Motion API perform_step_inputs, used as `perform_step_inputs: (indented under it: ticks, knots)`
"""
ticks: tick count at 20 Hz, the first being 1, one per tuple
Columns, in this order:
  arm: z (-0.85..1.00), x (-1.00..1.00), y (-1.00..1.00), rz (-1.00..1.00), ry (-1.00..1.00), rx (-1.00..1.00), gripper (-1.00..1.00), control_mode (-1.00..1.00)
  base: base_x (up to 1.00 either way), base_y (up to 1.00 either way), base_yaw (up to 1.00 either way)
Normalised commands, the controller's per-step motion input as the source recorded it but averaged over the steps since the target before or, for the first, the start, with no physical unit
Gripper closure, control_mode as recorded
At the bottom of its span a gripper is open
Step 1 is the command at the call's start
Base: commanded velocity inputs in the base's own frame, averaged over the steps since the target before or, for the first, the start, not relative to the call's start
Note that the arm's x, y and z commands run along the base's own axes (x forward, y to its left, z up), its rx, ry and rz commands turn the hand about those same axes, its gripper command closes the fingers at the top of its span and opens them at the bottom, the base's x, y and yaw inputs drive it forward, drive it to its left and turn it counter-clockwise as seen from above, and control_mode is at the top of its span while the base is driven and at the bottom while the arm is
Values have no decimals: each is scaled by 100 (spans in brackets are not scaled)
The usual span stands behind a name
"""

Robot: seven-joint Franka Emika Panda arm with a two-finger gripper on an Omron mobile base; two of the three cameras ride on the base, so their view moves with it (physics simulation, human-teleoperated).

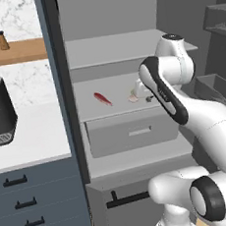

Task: Place one garlic and one steak in each tupperware on the nearby counter, to pack two identical lunches.

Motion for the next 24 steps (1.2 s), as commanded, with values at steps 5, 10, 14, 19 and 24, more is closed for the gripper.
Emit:
perform_step_inputs:
  ticks: [5, 10, 14, 19, 24]
  knots:
    - [-20, 1, 24, 0, 1, -4, -100, -100, 0, 0, 0]
    - [-56, 55, 20, 4, -1, -1, -100, -100, 0, 0, 0]
    - [-32, 100, 1, 4, -1, 0, -100, -100, 0, 0, 0]
    - [-6, 47, 17, 15, -23, -5, -100, -100, 0, 0, 0]
    - [0, 14, 42, 19, -42, -10, -100, -100, 0, 0, 0]
